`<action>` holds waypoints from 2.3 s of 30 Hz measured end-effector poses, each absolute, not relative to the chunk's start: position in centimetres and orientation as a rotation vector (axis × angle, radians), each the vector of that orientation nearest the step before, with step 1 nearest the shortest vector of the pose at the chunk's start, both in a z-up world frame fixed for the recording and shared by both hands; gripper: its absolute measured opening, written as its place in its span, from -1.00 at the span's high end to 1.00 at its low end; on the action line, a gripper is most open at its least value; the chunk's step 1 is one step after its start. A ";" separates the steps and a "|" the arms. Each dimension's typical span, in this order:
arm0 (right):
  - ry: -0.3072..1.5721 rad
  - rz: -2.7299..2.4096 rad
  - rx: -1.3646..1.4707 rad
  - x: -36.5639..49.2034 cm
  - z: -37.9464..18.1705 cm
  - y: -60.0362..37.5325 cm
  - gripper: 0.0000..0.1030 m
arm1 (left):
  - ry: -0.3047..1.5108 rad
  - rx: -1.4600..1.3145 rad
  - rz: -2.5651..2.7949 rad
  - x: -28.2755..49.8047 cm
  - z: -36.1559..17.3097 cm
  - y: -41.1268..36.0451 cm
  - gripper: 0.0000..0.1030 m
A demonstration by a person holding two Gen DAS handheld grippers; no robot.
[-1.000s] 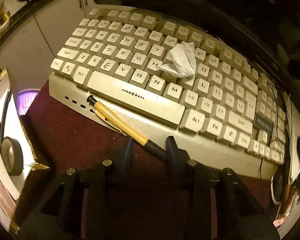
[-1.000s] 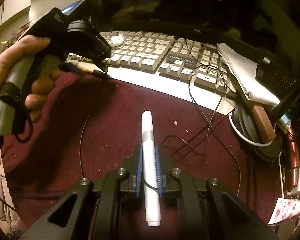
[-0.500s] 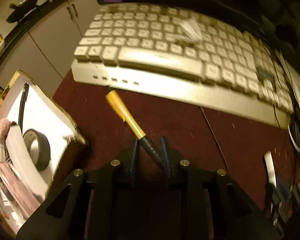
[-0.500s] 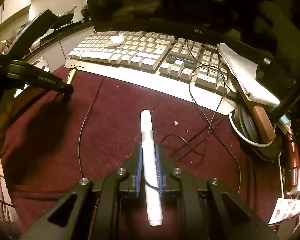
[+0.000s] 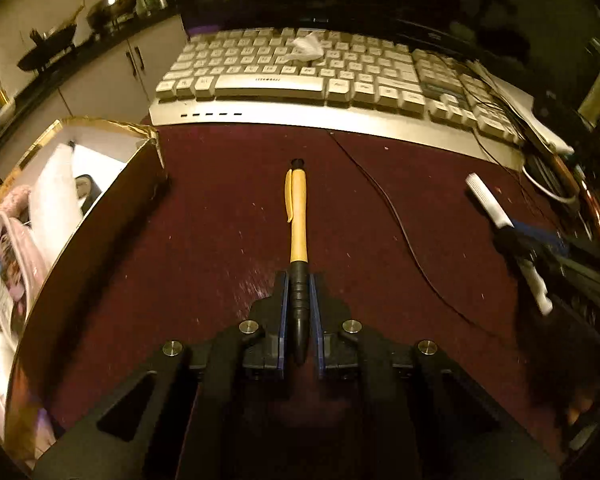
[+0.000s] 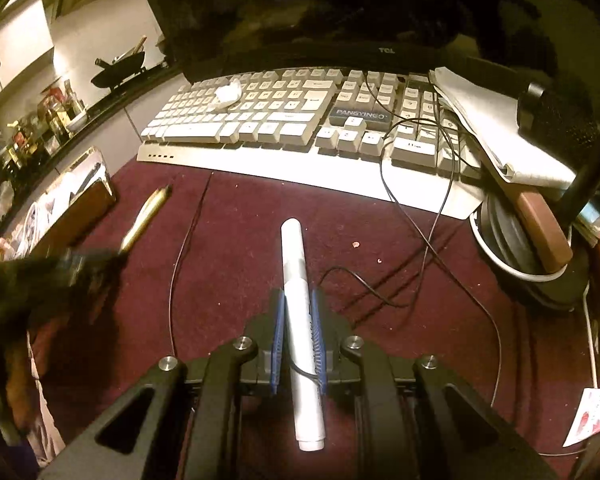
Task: Organize objects
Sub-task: 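Grasp the yellow pen with the left tool while the right tool holds the white marker, then carry the yellow pen and white marker over the white tray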
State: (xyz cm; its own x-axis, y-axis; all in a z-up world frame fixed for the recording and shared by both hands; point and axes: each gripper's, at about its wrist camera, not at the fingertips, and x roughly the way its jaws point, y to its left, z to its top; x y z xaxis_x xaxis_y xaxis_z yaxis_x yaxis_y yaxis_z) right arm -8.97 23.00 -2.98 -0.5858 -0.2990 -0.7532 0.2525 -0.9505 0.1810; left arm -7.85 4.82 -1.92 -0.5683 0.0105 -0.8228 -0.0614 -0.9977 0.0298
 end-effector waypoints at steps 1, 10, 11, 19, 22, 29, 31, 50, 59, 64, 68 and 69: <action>-0.066 -2.555 1.231 -9.0 -2.9 22.8 0.78 | 0.095 -1.427 2.752 -8.6 -2.0 5.6 0.81; 0.023 -2.569 1.288 -9.8 -2.7 21.7 0.78 | -0.045 -1.383 2.822 -9.7 -1.4 3.9 0.34; 0.026 -2.574 1.294 -9.8 -2.7 21.6 0.78 | -0.066 -1.375 2.823 -9.5 -1.4 3.7 0.34; 0.047 -2.622 1.268 -9.6 -1.4 21.1 0.78 | -0.136 -1.352 2.815 -9.0 -1.3 3.1 0.82; -0.006 -2.635 1.215 -9.3 -0.3 21.2 0.79 | -0.139 -1.339 2.818 -7.9 -1.1 2.9 0.82; -0.153 -2.653 1.046 -8.1 2.1 20.9 0.79 | -0.116 -1.305 2.870 -5.9 -0.8 3.4 0.84; -0.172 -2.642 1.011 -7.8 2.7 20.6 0.79 | -0.120 -1.293 2.874 -5.5 -0.6 3.6 0.84; -0.331 -2.528 1.025 -6.8 1.4 20.6 0.79 | -0.289 -1.345 2.818 -5.0 -0.7 1.5 0.84; -0.355 -2.486 0.952 -6.6 2.0 20.6 0.79 | -0.348 -1.389 2.750 -5.6 -1.5 2.2 0.84; -0.329 -2.488 0.881 -6.2 4.2 20.0 0.79 | -0.495 -1.330 2.736 -5.1 -1.1 0.5 0.84; -0.343 -2.485 0.812 -5.0 5.6 19.5 0.79 | -0.552 -1.251 2.739 -4.1 0.4 -0.4 0.84; -0.350 -2.476 0.818 -5.0 5.7 19.2 0.79 | -0.559 -1.232 2.742 -3.8 0.8 -0.6 0.84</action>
State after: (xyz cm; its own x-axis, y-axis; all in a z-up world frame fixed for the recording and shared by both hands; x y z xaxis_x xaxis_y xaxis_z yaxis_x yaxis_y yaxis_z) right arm -5.00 19.24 5.68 -0.6915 -0.5372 -0.4830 0.3824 -0.8394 0.3861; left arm -3.79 -0.62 0.81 -0.6721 0.2225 -0.7063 0.0718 -0.9297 -0.3612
